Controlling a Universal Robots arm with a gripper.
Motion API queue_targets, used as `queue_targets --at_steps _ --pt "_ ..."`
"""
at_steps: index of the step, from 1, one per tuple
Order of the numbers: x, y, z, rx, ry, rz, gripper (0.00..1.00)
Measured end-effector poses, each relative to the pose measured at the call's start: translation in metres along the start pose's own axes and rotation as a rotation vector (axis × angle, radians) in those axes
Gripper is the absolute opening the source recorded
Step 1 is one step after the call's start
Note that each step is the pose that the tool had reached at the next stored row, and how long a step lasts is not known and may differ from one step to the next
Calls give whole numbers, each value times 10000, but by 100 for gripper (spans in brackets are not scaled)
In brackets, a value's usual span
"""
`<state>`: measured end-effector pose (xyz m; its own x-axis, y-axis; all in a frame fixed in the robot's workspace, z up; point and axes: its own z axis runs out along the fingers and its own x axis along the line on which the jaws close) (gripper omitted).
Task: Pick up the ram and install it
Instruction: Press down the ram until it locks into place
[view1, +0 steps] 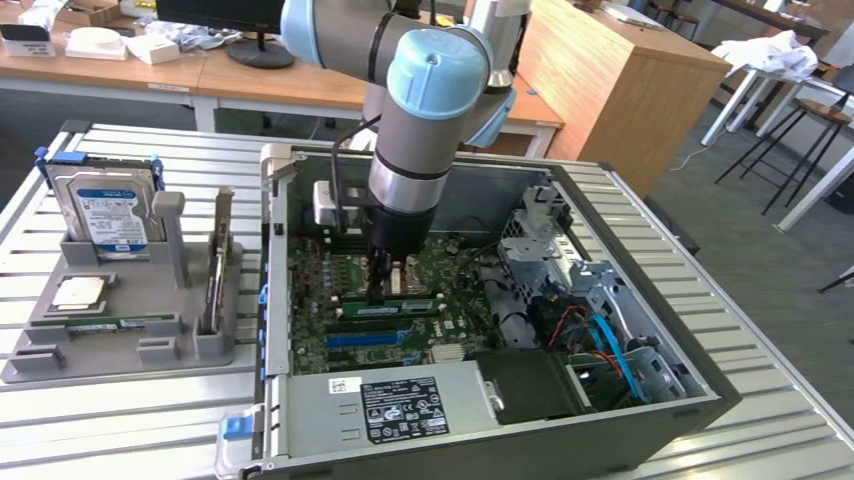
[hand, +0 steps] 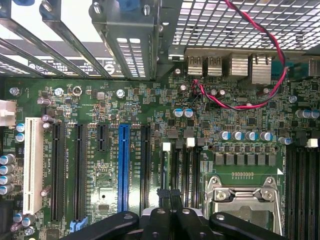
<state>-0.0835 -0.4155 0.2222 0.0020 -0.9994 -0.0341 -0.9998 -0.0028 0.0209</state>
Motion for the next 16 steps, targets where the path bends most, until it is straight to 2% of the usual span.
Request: queue_targets --at_steps 16 --pt "1 0 5 0 2 0 10"
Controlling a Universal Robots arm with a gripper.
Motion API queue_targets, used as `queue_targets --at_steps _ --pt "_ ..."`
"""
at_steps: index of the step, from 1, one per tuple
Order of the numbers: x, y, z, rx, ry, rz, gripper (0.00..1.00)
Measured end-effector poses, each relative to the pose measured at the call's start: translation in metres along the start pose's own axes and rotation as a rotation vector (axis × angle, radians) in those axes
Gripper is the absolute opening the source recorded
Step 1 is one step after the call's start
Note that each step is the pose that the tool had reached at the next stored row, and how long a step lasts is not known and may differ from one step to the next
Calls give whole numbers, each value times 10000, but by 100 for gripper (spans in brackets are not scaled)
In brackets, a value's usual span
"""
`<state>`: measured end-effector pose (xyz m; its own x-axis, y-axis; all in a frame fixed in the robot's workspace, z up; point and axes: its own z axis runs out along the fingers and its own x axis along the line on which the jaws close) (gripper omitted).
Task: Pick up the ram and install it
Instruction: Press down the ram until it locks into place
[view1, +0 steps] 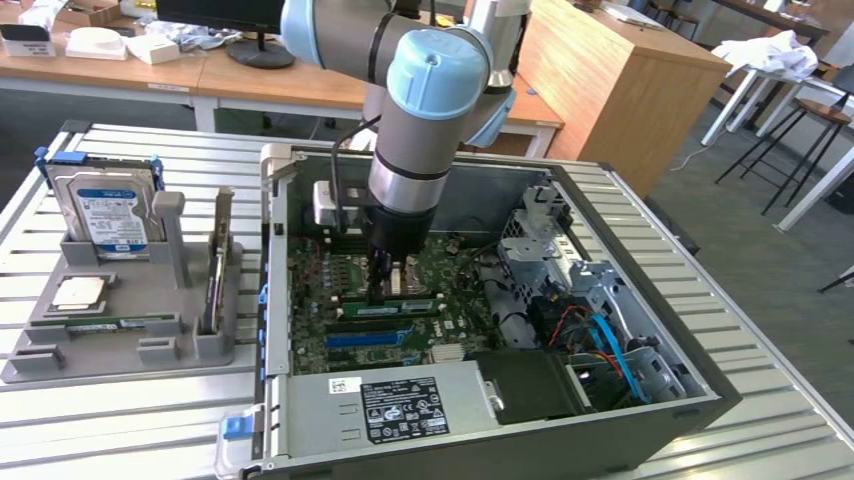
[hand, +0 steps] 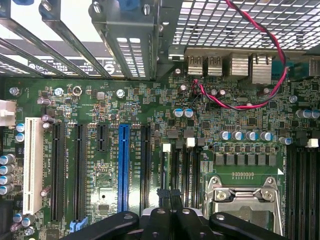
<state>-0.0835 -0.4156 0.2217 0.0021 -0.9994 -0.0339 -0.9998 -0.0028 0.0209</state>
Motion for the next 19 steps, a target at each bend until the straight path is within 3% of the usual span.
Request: queue_targets --at_steps 7,19 --pt "-4 -1 -28 9 -12 -1 10" --pt "-12 8 -359 0 14 7 10"
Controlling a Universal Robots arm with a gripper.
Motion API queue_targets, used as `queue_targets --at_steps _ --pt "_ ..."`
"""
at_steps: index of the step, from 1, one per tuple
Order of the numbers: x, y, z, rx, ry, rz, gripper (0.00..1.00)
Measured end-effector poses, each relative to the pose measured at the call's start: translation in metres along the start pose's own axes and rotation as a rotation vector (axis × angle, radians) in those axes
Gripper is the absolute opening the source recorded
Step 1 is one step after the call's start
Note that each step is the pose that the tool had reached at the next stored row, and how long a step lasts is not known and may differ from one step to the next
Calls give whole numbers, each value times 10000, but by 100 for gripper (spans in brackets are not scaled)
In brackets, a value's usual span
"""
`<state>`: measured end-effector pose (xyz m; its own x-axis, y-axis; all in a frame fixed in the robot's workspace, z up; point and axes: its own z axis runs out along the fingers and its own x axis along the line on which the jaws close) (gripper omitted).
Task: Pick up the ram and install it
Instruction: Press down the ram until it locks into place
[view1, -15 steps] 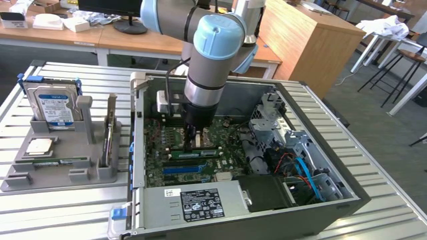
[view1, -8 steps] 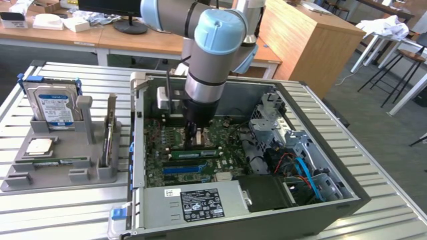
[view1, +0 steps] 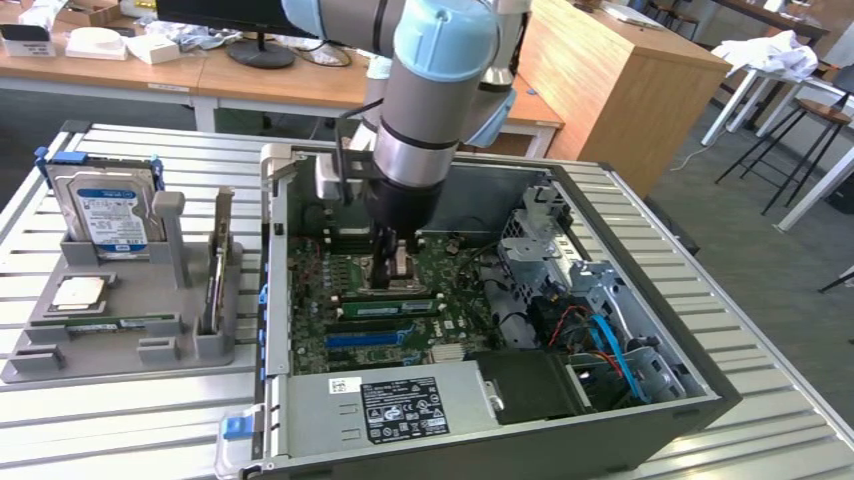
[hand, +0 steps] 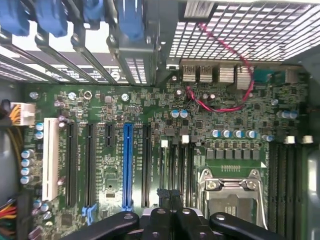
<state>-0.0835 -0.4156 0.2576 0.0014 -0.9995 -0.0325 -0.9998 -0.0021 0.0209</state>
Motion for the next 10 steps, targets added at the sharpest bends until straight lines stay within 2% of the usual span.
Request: queue_targets --at_steps 10 --pt "-12 8 -363 2 -3 65 10"
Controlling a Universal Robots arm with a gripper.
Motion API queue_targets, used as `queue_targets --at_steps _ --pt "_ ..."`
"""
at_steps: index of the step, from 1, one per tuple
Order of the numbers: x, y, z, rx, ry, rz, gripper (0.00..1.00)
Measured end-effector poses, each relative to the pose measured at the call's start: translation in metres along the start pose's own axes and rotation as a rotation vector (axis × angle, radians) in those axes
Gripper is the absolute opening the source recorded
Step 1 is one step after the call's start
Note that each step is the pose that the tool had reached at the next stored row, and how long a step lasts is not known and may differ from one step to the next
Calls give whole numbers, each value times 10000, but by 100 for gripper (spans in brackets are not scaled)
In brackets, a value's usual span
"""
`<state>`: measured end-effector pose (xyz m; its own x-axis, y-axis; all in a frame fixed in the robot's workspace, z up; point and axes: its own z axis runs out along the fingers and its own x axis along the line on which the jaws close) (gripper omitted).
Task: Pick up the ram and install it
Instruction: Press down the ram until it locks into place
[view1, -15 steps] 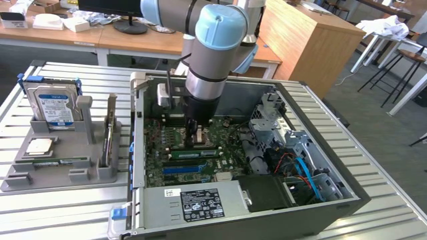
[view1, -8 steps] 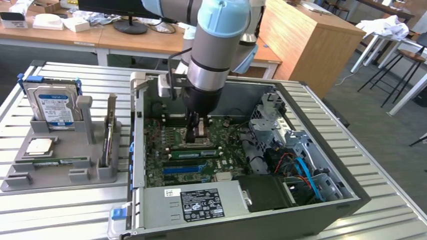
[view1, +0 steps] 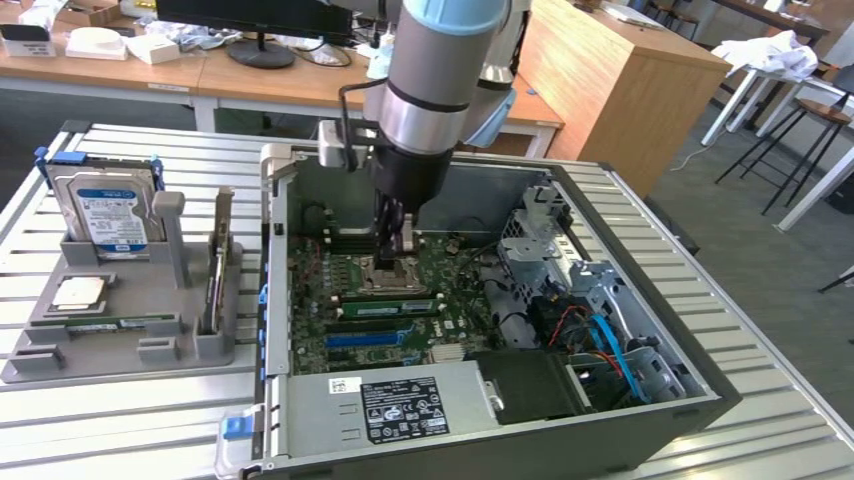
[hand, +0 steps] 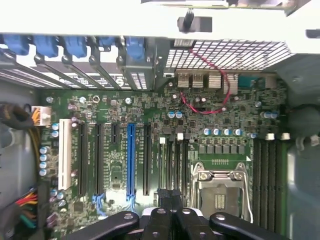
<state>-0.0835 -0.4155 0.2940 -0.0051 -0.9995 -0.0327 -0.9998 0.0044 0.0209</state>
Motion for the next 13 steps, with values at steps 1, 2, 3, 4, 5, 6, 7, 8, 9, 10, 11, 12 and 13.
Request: queue_targets --at_steps 1,2,3,4,5,6,7,8,9,10,11,12,13 --pt "-1 1 -36 0 2 5 10" --pt "-2 1 -71 1 0 10 10" --pt "-3 2 -105 1 0 16 10" --pt "-5 3 -140 1 0 21 10" --pt "-6 4 -176 1 0 26 10" --pt "-7 4 -209 2 0 30 10" --pt "-8 5 -240 2 -2 34 10" --pt "-9 6 -271 1 -1 38 10" --pt "-10 6 -301 2 -1 42 10" --pt "-11 7 -330 1 -1 46 10" --pt "-12 7 -358 2 -1 49 10" --pt "-13 8 -388 2 0 52 10" --pt "-14 8 -413 2 -1 55 10"
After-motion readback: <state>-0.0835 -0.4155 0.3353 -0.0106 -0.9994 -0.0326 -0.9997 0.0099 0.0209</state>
